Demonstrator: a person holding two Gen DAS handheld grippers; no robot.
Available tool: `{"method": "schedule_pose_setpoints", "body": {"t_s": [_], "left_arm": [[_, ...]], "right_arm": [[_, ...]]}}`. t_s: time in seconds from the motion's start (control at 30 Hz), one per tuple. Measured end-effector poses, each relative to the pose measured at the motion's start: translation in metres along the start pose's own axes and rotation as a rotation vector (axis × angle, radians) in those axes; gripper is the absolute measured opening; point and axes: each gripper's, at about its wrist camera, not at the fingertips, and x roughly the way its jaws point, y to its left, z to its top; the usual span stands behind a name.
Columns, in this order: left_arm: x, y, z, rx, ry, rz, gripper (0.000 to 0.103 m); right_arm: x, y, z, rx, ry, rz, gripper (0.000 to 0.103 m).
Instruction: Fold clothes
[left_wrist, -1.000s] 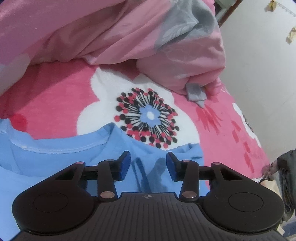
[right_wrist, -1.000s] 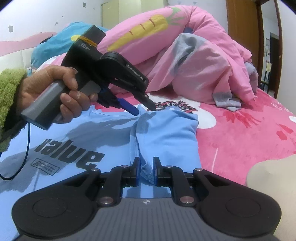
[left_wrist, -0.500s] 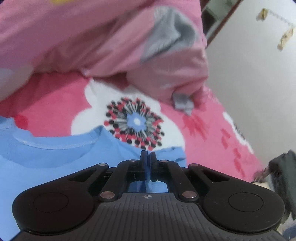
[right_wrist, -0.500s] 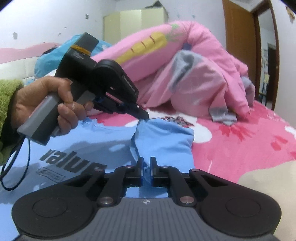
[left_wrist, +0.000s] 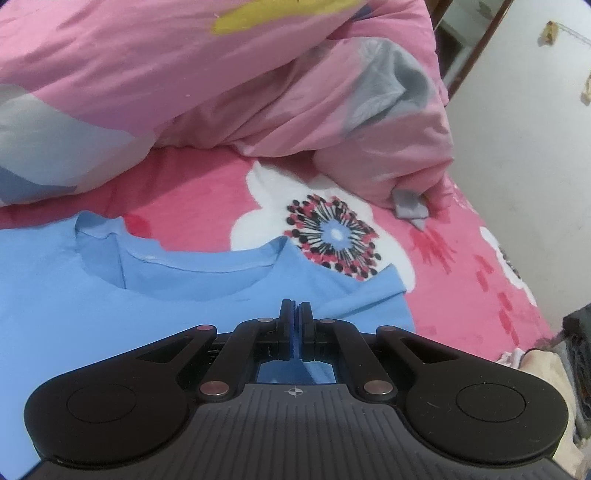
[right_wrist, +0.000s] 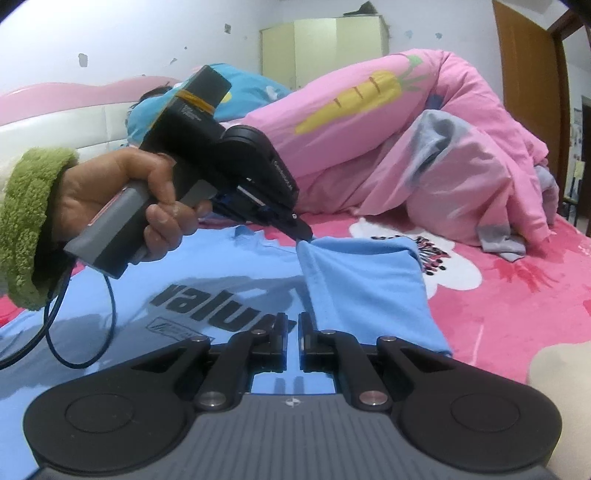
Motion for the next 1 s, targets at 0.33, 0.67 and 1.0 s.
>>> {"method": "schedule_pose_setpoints", "body": {"t_s": [0.33, 0.67, 1.0], "left_arm": [[0.014, 0.004, -0.003, -0.015, 0.036, 0.005, 0.0], [0.019, 0.005, 0.001, -0.02, 0.029, -0.027, 0.0], [-0.007, 0.002, 0.01, -0.03, -0.014, -0.037, 0.0]], "right_arm": [[0.0, -0.018, -0.003, 0.002, 0.052, -0.118, 0.03], [0.03, -0.021, -0.011, -0.02, 0.142, -0.165, 0.005], [-0.007, -0.003, 0.006, -0.025, 0.012, -0.042, 0.004]]}}
